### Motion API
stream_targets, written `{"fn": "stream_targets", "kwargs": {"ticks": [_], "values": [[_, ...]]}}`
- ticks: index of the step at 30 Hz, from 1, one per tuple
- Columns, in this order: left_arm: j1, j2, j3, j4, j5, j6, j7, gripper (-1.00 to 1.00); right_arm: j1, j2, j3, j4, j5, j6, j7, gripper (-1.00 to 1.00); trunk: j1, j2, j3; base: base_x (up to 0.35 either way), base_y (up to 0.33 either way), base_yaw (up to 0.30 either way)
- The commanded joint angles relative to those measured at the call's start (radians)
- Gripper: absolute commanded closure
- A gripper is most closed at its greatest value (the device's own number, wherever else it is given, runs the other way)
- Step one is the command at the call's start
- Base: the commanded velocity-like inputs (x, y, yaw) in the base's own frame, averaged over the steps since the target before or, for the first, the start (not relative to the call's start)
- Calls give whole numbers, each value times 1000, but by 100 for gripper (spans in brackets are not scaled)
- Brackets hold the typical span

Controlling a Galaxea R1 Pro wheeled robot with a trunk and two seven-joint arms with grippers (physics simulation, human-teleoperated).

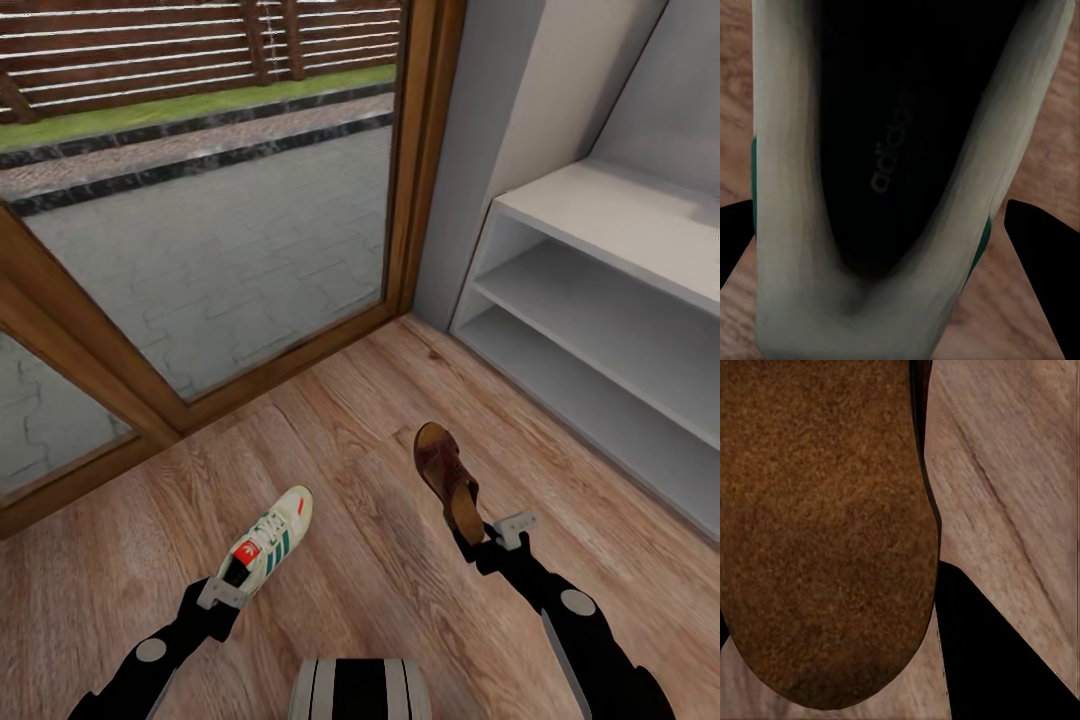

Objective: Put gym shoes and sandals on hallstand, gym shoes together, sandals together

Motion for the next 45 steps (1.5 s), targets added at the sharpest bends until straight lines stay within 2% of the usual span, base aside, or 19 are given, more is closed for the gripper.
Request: {"fn": "stream_targets", "kwargs": {"ticks": [1,7,9,10,11,15,17,21,22,23,25,27,28,30,34,36,40,43,45], "values": [[0,0,4,1,-11,-5,-5,100,0,1,-3,-5,8,5,6,100,-1,0,3,0,0,0],[3,5,8,12,-6,-4,-4,100,0,1,-4,-18,8,5,6,100,-3,1,27,0,0,0],[2,6,18,12,7,-4,-4,100,0,2,-4,-19,8,5,6,100,-4,2,34,0,0,0],[3,7,40,13,30,-6,-4,100,0,1,-5,-22,7,7,6,100,-5,2,39,0,0,0],[13,8,83,15,72,-10,-5,100,0,0,-6,-35,7,9,6,100,-5,2,44,0,0,-60],[41,8,118,15,98,-16,-5,100,0,-8,-13,-41,9,7,5,100,-7,3,64,0,0,-84],[59,9,141,21,111,-42,-5,100,0,-25,-32,-43,9,7,5,100,-8,4,75,0,0,-97],[79,5,181,69,124,-135,-6,100,1,-57,-103,-41,9,6,5,100,-10,5,97,0,0,-101],[81,4,187,93,126,-161,-6,100,2,-62,-134,-39,9,5,5,100,-10,5,102,0,0,-102],[82,4,190,106,127,-172,-6,100,2,-63,-153,-38,9,5,5,100,-10,5,107,0,0,-102],[84,3,195,147,129,-199,-5,100,9,-62,-235,-31,10,4,5,100,-11,6,118,0,0,-103],[85,3,197,160,130,-207,-5,100,18,-60,-271,-20,10,3,5,100,-12,6,129,0,0,-103],[85,3,199,168,130,-212,-5,100,31,-59,-295,-2,9,1,5,100,-13,6,134,0,0,-103],[86,2,200,176,131,-217,-5,100,48,-58,-316,40,9,-5,6,100,-14,7,145,0,0,-103],[91,1,200,182,133,-220,-2,100,66,-57,-331,141,8,-37,5,100,-15,8,167,0,0,-102],[93,1,200,183,134,-221,0,100,70,-57,-335,211,8,-86,4,100,-16,8,177,0,0,-101],[94,0,202,186,138,-223,1,100,74,-58,-339,359,8,-226,-15,100,-18,9,199,0,0,-89],[95,1,211,208,169,-239,1,100,75,-57,-340,514,8,-362,-103,100,-19,10,215,0,0,-79],[95,2,215,236,187,-286,1,100,75,-56,-338,597,8,-435,-156,100,-20,10,226,0,0,-77]]}}
